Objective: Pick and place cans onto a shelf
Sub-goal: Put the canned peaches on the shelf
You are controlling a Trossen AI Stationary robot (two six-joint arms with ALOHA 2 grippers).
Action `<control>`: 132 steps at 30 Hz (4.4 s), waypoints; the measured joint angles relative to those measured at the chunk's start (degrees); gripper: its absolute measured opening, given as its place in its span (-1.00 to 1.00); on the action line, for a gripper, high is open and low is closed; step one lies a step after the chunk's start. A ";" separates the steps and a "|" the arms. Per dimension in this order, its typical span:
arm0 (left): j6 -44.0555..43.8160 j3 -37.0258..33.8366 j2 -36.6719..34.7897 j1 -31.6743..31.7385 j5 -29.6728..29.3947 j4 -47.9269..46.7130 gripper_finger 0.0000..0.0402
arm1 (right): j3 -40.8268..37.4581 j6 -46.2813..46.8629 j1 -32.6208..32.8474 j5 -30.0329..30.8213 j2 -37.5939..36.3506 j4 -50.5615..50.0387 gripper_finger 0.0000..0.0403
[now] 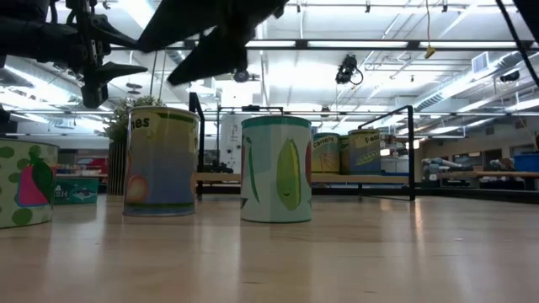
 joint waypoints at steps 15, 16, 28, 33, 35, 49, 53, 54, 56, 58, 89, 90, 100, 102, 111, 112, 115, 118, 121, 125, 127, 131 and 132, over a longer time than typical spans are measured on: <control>0.08 0.00 0.00 -0.30 0.15 -0.04 -0.16 | 4.38 -6.87 0.46 2.48 6.22 -2.36 0.98; 0.08 0.00 0.00 -0.34 0.15 -0.02 -0.16 | 4.35 -7.05 0.42 2.91 6.45 -2.77 0.98; -0.03 0.00 0.00 -0.61 0.12 -0.95 -0.16 | 3.40 -6.13 -0.84 2.85 6.42 -3.49 0.98; -0.07 0.00 0.00 -0.61 0.12 -0.94 -0.16 | 1.80 -5.79 -2.05 -1.03 6.42 -2.88 0.95; -0.21 0.00 0.00 -0.61 0.12 -0.94 -0.16 | 0.33 -4.79 -2.56 -2.66 6.42 -2.93 0.90; -1.63 0.00 0.00 -0.61 0.12 -0.85 -0.16 | -0.84 -6.76 -3.67 -3.30 6.40 3.35 0.58; -2.08 0.00 0.00 -0.61 0.58 -0.83 -0.16 | -0.84 -7.95 -4.46 -3.28 5.10 1.26 0.58; -2.08 0.00 0.00 -0.61 0.79 -0.83 -0.16 | -0.84 -8.76 -4.73 -3.28 4.34 0.54 0.58; -2.06 0.00 0.00 -0.61 0.92 -0.83 -0.16 | -0.84 -10.42 -5.58 -3.28 2.46 -1.53 0.58; -2.04 0.00 0.00 -0.61 0.92 -0.83 -0.16 | -0.84 -11.49 -6.72 -3.29 0.51 -3.79 0.58; -1.60 0.00 0.00 -0.61 0.91 -0.85 -0.16 | -9.01 -18.34 -35.67 -9.16 -13.12 -29.14 0.58; -1.62 0.00 0.00 -0.60 0.92 -0.85 -0.16 | -9.78 -18.33 -35.73 -9.25 -13.42 -28.28 0.58; -2.08 0.00 0.00 -0.60 0.93 -0.81 -0.16 | -14.94 -18.53 -35.97 -8.78 -15.90 -24.94 0.63; -2.08 0.00 0.00 -0.59 0.93 -0.77 -0.16 | -15.21 -18.62 -36.16 -8.30 -16.00 -25.28 0.69; -2.11 0.00 0.00 -0.60 0.92 -0.42 -0.16 | -15.47 -22.20 -36.56 -1.50 -17.77 -32.61 0.90; -2.11 0.00 0.00 -0.61 0.91 -0.44 -0.16 | -15.47 -22.24 -36.53 0.00 -17.99 -33.53 0.90; -2.12 0.00 0.00 -0.59 0.91 -0.46 -0.16 | -15.46 -21.92 -36.17 5.05 -19.23 -35.44 0.88; -2.11 0.00 0.00 -0.61 0.91 -0.44 -0.16 | -15.44 -20.58 -35.71 5.27 -20.83 -36.22 0.85; -2.12 0.00 0.00 -0.59 0.91 -0.44 -0.16 | -15.40 -20.22 -34.38 2.67 -22.97 -34.75 0.84; -2.11 0.00 0.00 -0.59 0.91 -0.44 -0.16 | -15.38 -23.39 -31.89 3.28 -24.16 -29.35 0.84; -2.12 0.00 0.00 -0.59 0.91 -0.44 -0.16 | -15.38 -26.64 -30.75 5.24 -24.13 -26.01 0.84; -2.11 0.00 0.00 -0.59 0.91 -0.44 -0.16 | -15.34 -29.84 -29.75 6.19 -22.27 -19.31 0.84; -2.11 0.00 0.00 -0.60 0.91 -0.44 -0.16 | -15.34 -30.54 -29.75 6.30 -21.51 -17.96 0.84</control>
